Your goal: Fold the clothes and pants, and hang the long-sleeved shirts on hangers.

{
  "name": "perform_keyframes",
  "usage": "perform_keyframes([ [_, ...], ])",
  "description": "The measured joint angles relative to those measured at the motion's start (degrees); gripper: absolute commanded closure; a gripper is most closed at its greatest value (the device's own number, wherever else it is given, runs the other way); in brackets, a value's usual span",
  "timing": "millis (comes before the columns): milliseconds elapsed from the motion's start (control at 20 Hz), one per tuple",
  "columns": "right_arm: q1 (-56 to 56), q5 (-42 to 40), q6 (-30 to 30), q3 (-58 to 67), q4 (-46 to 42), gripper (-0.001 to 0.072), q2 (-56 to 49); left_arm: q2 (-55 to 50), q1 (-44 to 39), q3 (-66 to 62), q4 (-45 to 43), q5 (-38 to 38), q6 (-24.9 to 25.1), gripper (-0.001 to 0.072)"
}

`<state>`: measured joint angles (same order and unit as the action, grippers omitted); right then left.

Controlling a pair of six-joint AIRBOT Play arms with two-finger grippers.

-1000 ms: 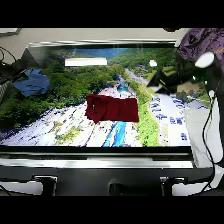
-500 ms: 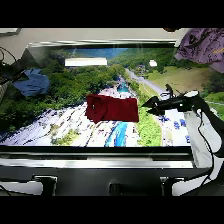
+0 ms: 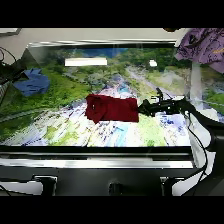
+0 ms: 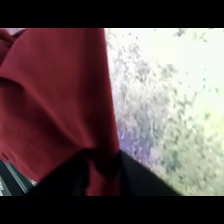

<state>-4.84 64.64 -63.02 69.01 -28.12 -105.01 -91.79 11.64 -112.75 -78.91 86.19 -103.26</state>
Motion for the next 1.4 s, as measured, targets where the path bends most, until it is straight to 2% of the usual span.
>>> perform_keyframes([
  [200,1.0,-0.7,0.0,2.3,0.6,0.0691,1.3,0.0,0.0,0.0,0.0,0.0,0.0,0.0692],
  [300,1.2,-0.6,-1.7,5.9,-2.1,0.069,2.6,0.0,0.0,0.0,0.0,0.3,0.0,0.0692],
  [550,-0.1,0.0,-12.1,19.9,-14.4,0.069,3.8,0.0,0.0,0.0,0.0,1.8,0.0,0.0692],
  [950,-13.0,1.5,-27.8,36.0,-20.7,0.0691,4.3,0.0,0.0,0.0,0.0,2.8,0.0,0.0692],
  [1200,-20.8,1.5,-36.5,39.9,-24.3,0.0691,7.2,0.0,0.0,0.0,0.0,3.6,0.0,0.0692],
  [1400,-24.5,1.8,-43.8,40.5,-31.7,0.0691,11.3,0.0,0.0,0.0,0.0,5.0,0.0,0.0692],
])
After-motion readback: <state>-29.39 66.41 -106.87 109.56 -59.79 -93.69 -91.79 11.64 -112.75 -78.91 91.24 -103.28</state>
